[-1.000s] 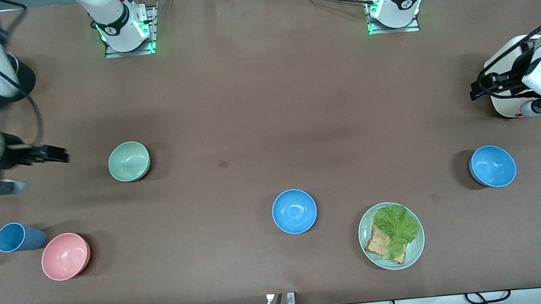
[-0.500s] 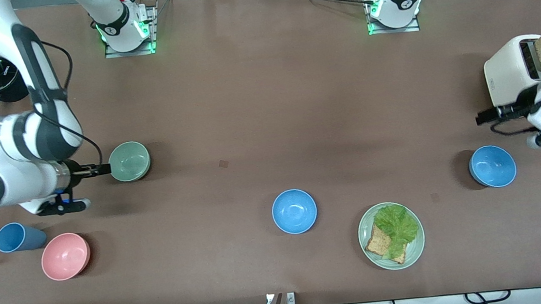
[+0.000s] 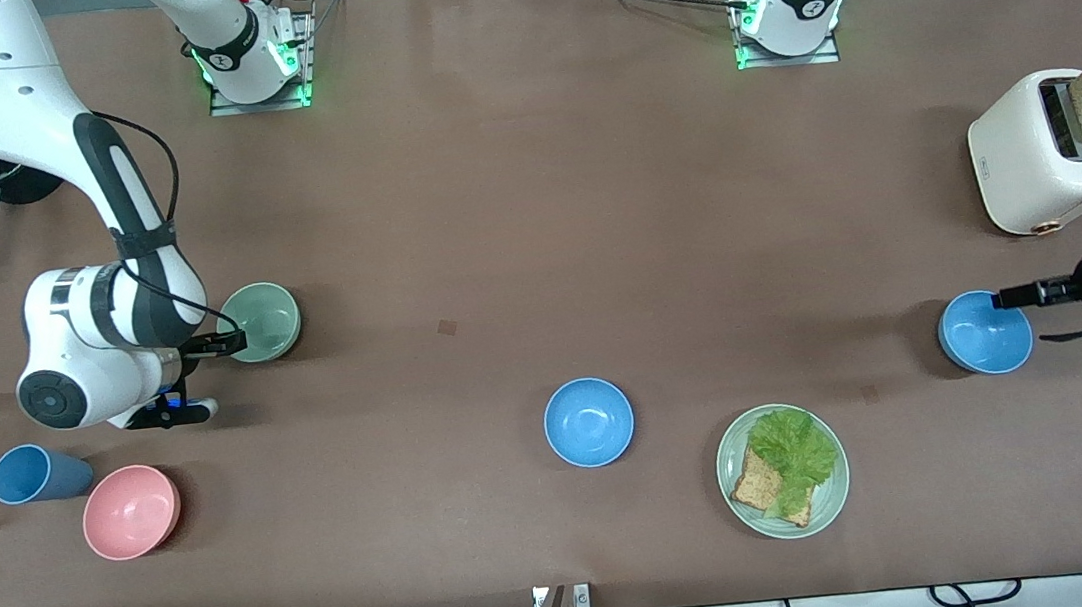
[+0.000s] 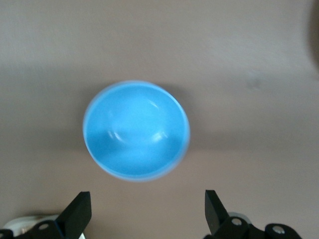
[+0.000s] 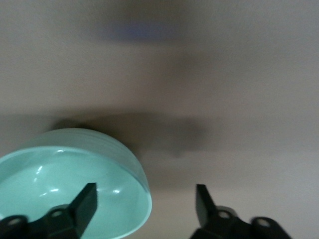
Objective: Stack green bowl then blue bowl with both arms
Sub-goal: 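Grasp the green bowl and blue bowl with the right and left grippers, then place the green bowl centrally with the right gripper while the left gripper lifts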
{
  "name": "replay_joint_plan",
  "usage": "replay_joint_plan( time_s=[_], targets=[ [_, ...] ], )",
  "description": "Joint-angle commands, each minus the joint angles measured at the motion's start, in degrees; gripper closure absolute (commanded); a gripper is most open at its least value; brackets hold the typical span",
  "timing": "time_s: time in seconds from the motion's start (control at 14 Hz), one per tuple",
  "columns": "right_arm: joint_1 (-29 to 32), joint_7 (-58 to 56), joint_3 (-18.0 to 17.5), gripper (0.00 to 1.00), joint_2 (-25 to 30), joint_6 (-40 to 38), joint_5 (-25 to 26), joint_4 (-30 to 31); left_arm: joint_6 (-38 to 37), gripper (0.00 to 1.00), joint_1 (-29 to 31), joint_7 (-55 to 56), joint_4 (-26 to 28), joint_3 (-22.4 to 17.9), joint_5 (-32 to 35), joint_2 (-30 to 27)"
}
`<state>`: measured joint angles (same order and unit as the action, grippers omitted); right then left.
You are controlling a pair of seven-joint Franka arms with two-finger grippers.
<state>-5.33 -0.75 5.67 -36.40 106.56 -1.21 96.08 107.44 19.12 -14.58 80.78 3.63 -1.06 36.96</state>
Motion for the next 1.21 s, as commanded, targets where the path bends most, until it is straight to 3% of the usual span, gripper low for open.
replay_joint_plan(
  time_s=[0.0,0.21,0.29,0.5,0.71,0.93,1.14],
  targets=[
    [0.1,-0.4,-0.2,0.5,1.2,1.9,0.4,3.1,2.4,0.0,1.6,-4.5,-3.4,0.2,1.4,4.4],
    [0.1,-0.4,-0.3,0.94,1.1,2.0,-0.5,3.1,5.1,0.0,2.1,-4.8,-3.5,0.2,4.1,7.0],
    [-0.1,-0.4,-0.3,1.0,1.2,1.9,-0.5,3.1,7.0,0.0,2.5,-4.9,-3.4,0.2,4.4,7.4],
    [-1.5,-0.6,-0.7,1.0,2.2,1.1,-0.5,2.4,8.6,0.0,3.1,-6.2,-3.1,0.2,5.4,8.6],
    [-2.0,3.0,-8.9,1.0,3.3,1.2,-3.2,0.3,10.0,0.02,3.1,-7.4,-3.0,0.2,5.4,9.7],
    [-5.8,11.9,-15.1,1.0,3.0,1.2,-4.7,-3.6,10.1,0.28,3.0,-7.5,-3.0,0.3,5.3,10.4],
    [-13.5,20.8,-15.2,1.0,2.2,3.5,-7.7,-3.8,10.1,0.56,3.0,-9.0,-3.1,0.4,4.9,10.6]
  ],
)
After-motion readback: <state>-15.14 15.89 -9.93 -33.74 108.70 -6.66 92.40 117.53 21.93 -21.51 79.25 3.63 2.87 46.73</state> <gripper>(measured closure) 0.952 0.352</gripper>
